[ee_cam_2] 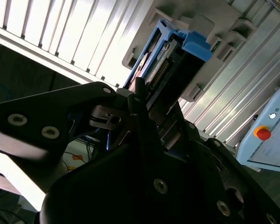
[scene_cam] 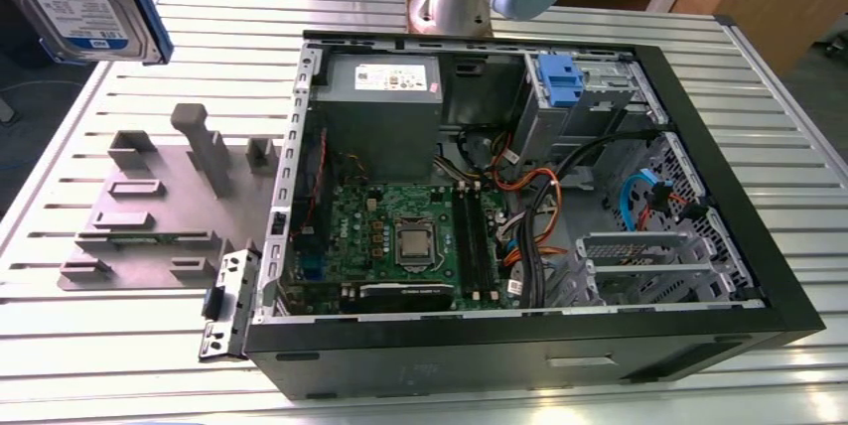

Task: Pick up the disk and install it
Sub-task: 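Pick up the disk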

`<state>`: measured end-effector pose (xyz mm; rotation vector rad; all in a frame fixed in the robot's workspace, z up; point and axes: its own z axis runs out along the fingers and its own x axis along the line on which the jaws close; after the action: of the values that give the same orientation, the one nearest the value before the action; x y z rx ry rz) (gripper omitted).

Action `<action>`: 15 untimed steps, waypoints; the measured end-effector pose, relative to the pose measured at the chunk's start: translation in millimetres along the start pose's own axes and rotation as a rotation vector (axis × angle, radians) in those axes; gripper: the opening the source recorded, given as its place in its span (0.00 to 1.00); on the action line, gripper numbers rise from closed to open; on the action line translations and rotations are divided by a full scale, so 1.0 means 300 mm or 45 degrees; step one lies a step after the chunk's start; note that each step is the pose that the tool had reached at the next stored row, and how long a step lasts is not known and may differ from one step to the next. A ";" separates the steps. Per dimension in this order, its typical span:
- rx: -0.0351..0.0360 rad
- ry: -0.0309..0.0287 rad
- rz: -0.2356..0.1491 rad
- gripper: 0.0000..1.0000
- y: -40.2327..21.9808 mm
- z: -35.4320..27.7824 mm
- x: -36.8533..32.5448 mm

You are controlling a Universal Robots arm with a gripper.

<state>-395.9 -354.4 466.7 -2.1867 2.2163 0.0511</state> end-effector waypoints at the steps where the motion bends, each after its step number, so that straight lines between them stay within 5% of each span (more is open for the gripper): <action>1: 0.0000 0.0000 0.000 0.35 0.000 -0.003 0.000; 15: 0.0000 0.0000 0.000 0.35 0.000 -0.010 0.000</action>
<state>-395.9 -354.4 469.8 -2.1867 2.2163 0.0511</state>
